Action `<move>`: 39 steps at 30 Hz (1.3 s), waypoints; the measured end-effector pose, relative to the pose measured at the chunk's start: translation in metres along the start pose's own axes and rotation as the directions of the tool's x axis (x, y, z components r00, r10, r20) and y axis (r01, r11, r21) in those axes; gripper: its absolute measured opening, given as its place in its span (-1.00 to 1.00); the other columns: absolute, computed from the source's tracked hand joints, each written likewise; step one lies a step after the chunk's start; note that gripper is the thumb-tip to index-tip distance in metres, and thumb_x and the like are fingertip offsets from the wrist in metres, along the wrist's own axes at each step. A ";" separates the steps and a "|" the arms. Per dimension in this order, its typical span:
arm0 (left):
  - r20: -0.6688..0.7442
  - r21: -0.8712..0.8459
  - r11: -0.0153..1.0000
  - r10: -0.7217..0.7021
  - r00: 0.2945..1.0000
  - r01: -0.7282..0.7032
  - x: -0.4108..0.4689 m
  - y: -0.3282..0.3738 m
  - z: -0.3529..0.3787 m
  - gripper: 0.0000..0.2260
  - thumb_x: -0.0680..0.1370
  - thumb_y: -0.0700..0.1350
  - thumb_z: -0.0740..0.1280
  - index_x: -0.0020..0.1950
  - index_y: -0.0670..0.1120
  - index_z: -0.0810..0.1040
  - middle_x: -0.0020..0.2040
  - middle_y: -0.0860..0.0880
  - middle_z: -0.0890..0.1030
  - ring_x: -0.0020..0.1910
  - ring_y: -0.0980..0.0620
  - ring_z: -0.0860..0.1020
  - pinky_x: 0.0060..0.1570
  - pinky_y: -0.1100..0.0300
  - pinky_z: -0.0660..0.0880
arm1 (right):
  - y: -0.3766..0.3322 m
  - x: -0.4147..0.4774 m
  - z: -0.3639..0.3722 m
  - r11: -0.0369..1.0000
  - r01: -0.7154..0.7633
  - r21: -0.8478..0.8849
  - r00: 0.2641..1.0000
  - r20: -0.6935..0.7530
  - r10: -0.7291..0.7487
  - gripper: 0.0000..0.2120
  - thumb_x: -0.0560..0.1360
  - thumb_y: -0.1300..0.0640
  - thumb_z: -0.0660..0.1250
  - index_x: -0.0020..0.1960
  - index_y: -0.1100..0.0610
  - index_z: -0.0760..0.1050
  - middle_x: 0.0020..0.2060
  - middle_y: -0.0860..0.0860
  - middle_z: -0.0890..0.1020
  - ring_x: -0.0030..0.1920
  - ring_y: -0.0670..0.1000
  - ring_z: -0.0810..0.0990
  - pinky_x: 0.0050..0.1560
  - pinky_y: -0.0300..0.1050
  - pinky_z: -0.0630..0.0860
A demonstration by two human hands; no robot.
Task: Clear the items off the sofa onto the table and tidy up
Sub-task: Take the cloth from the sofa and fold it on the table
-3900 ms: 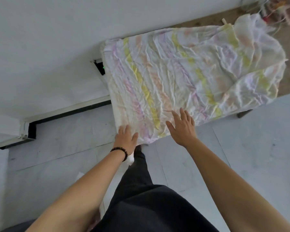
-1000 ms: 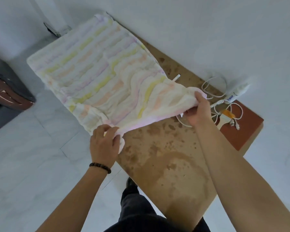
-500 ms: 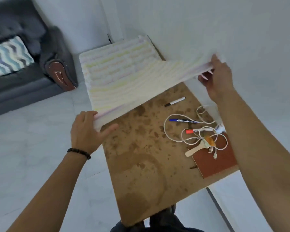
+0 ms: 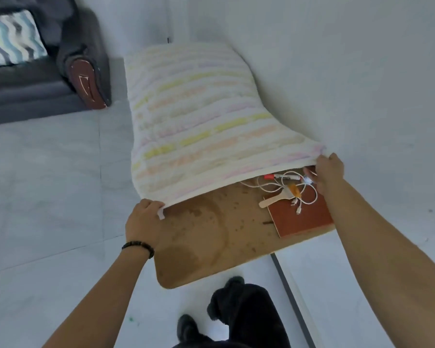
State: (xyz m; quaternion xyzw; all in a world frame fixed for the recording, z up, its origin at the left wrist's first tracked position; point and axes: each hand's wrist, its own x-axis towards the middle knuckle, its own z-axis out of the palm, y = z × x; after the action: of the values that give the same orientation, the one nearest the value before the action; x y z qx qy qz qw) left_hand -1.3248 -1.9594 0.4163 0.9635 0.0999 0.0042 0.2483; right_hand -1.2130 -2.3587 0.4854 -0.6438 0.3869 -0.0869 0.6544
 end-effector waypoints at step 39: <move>0.450 -0.893 -0.373 -0.753 0.480 0.252 0.039 -0.053 0.010 -0.78 0.62 0.01 0.25 0.14 -0.11 0.50 0.13 -0.11 0.61 0.10 -0.09 0.61 0.10 -0.03 0.57 | 0.091 0.038 0.034 0.929 -0.304 0.211 0.952 0.047 0.301 -0.74 0.62 0.16 0.21 0.30 0.16 0.45 0.18 0.10 0.58 0.04 0.08 0.60 -0.22 -0.10 0.59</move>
State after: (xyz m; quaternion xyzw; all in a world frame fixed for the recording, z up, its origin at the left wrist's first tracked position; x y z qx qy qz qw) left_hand -1.2958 -1.9113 0.3812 0.2924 0.5538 0.1297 0.7687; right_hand -1.2011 -2.3417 0.3835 -0.5022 0.4655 -0.0220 0.7285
